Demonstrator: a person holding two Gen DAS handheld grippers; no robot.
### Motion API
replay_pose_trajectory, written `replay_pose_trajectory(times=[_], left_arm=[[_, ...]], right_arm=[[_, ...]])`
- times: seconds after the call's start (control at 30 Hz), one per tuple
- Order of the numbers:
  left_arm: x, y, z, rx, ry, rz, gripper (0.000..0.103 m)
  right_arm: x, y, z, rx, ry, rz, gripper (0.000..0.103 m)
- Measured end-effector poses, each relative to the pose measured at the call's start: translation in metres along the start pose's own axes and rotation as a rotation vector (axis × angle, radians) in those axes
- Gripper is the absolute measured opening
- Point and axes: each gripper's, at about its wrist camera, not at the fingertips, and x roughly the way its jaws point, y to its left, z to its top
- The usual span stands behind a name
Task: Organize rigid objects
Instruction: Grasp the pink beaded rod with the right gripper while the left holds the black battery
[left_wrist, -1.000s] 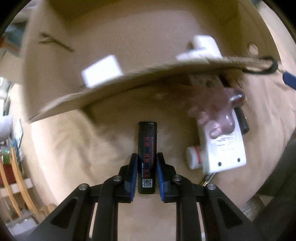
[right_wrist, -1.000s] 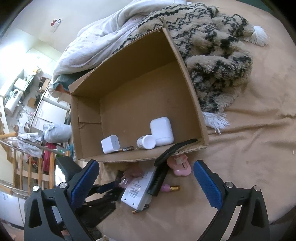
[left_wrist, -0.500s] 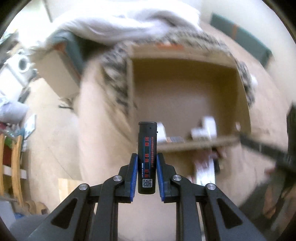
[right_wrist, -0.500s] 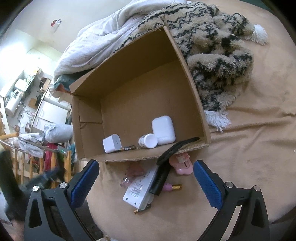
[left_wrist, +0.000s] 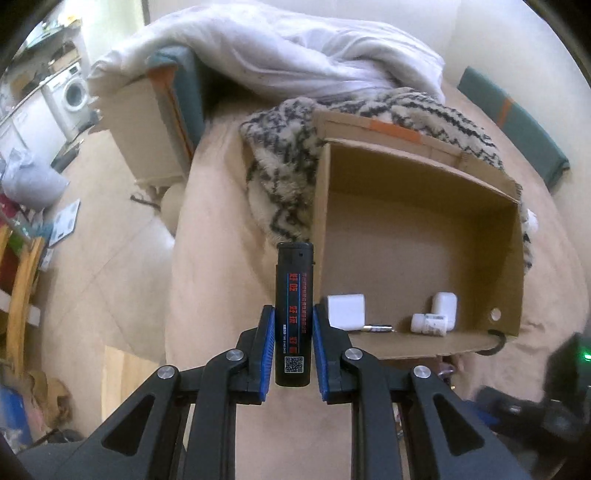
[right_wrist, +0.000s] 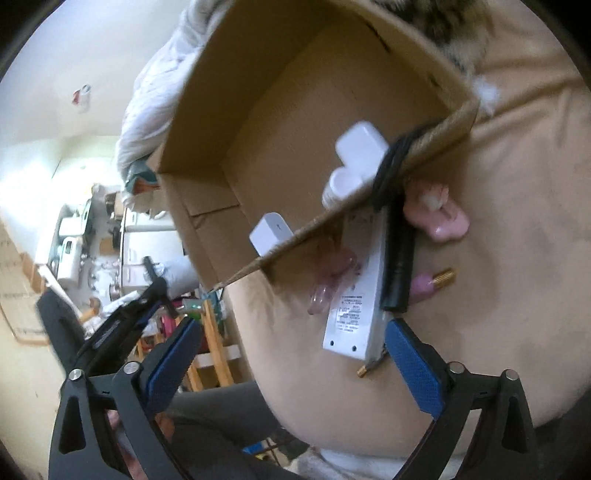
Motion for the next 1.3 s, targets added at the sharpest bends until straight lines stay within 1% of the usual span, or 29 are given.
replay_pose_trajectory(times=[0.03, 0.1, 0.17, 0.23, 0.33, 0.47, 0.5, 0.53, 0.6, 0.63, 0.7, 0.73, 0.77, 0.83, 0.97, 1.1, 1.17, 1.23, 1.3], left_arm=[[-0.002, -0.001, 0.000, 0.001, -0.007, -0.002, 0.018], [-0.003, -0.001, 0.000, -0.001, -0.012, 0.003, 0.018], [-0.004, 0.003, 0.000, -0.019, -0.007, -0.005, 0.018], [-0.004, 0.007, 0.001, -0.034, -0.004, -0.005, 0.018], [-0.007, 0.008, 0.003, -0.039, -0.020, 0.009, 0.018], [-0.015, 0.006, 0.004, -0.043, -0.042, -0.008, 0.018], [-0.016, 0.005, 0.005, -0.042, -0.048, -0.010, 0.018], [-0.018, 0.005, 0.005, -0.041, -0.053, -0.012, 0.018], [-0.019, 0.004, 0.006, -0.042, -0.058, -0.021, 0.018], [-0.020, 0.004, 0.007, -0.045, -0.058, -0.023, 0.018], [-0.019, 0.005, 0.007, -0.054, -0.055, -0.029, 0.018], [-0.019, 0.006, 0.008, -0.057, -0.051, -0.033, 0.018], [-0.018, 0.007, 0.008, -0.060, -0.049, -0.035, 0.018], [-0.017, 0.009, 0.008, -0.066, -0.046, -0.036, 0.018], [-0.017, 0.012, 0.008, -0.073, -0.043, -0.040, 0.018], [-0.017, 0.012, 0.009, -0.079, -0.040, -0.051, 0.018], [-0.017, 0.010, 0.010, -0.076, -0.041, -0.058, 0.018], [-0.017, 0.008, 0.010, -0.073, -0.041, -0.061, 0.018], [-0.017, 0.009, 0.009, -0.074, -0.040, -0.062, 0.018]], right_arm=[[0.006, 0.001, -0.001, 0.010, -0.005, -0.002, 0.092], [0.015, 0.004, -0.002, 0.022, -0.015, -0.007, 0.085], [0.020, 0.009, -0.003, 0.023, -0.028, -0.019, 0.084], [0.023, 0.011, -0.003, 0.036, -0.031, -0.012, 0.079], [0.027, 0.009, -0.002, 0.062, -0.029, -0.012, 0.079], [0.031, 0.005, 0.001, 0.080, -0.043, -0.020, 0.079], [0.034, 0.006, 0.002, 0.079, -0.045, -0.022, 0.075], [0.037, 0.007, 0.004, 0.077, -0.044, -0.034, 0.068], [0.043, 0.010, 0.008, 0.073, -0.060, -0.062, 0.062], [0.047, 0.010, 0.009, 0.070, -0.059, -0.072, 0.055], [0.059, 0.013, 0.012, 0.058, -0.056, -0.127, 0.046], [0.064, 0.015, 0.013, 0.049, -0.059, -0.152, 0.036], [0.067, 0.016, 0.013, 0.036, -0.078, -0.183, 0.033], [0.067, 0.016, 0.013, 0.046, -0.123, -0.190, 0.033], [0.062, 0.010, 0.017, 0.071, -0.132, -0.164, 0.033], [0.051, 0.004, 0.018, 0.086, -0.120, -0.138, 0.033], [0.044, 0.002, 0.018, 0.091, -0.094, -0.127, 0.033], [0.037, 0.003, 0.014, 0.065, -0.058, -0.120, 0.033], [0.027, 0.005, 0.010, 0.017, -0.046, -0.140, 0.033]])
